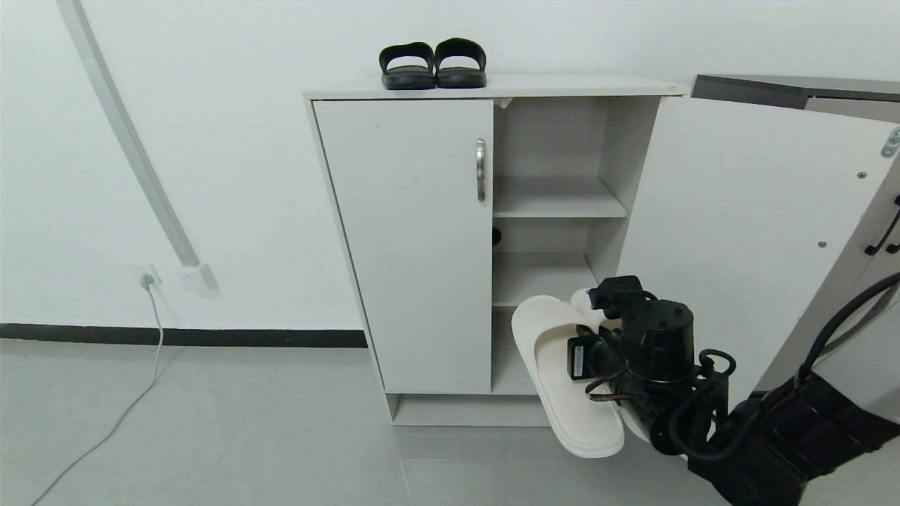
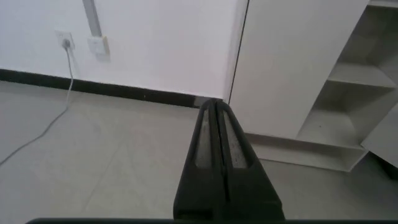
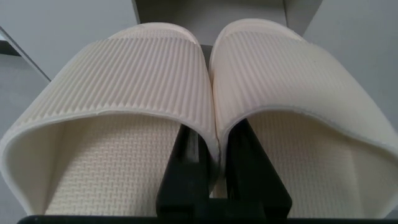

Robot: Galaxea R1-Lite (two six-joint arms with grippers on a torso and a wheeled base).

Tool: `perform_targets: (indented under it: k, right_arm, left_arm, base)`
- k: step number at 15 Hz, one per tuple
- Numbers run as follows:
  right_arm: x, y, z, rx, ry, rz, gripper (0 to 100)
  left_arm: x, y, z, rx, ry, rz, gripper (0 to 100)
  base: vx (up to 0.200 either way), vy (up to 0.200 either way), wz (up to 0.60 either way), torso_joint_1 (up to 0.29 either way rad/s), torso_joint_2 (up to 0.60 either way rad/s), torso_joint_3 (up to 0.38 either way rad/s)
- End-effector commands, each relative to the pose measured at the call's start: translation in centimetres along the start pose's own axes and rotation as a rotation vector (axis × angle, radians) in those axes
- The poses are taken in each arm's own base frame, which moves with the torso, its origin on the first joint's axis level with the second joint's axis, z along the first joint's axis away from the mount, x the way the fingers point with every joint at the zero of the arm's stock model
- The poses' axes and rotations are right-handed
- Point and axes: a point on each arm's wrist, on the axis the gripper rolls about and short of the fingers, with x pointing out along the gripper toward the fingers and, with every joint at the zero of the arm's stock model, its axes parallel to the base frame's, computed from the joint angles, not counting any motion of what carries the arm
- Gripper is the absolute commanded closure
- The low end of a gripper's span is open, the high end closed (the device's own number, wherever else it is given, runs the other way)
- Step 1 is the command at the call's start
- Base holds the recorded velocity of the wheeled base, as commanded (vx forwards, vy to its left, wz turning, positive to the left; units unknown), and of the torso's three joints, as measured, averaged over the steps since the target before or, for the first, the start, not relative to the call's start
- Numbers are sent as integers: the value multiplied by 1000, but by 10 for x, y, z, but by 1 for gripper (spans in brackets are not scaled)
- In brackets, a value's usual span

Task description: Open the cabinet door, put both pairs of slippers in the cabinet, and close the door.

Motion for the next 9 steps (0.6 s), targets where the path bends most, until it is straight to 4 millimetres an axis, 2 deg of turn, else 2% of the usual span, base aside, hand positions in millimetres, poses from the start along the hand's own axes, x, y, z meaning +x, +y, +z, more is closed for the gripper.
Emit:
perform_targets:
  k: [1, 3, 6, 9]
  right_arm:
    - [-2, 4, 0, -2, -1, 12, 100]
    - [-5, 8, -2, -7, 2, 27, 100]
    - [-7, 10, -3, -11, 6, 35, 100]
    - [-7, 11, -2, -8, 3, 33, 100]
  left_arm:
    - [-1, 0, -4, -3, -13, -94, 100]
    - [-2, 1, -5, -2, -28, -147, 100]
    - [-6, 3, -9, 112, -53, -60, 100]
    - [-6, 3, -9, 79, -51, -66, 100]
  base:
    - [0, 0, 0, 0, 0, 0]
    - [0, 0, 0, 0, 0, 0]
    - [0, 0, 0, 0, 0, 0]
    - [0, 0, 0, 0, 0, 0]
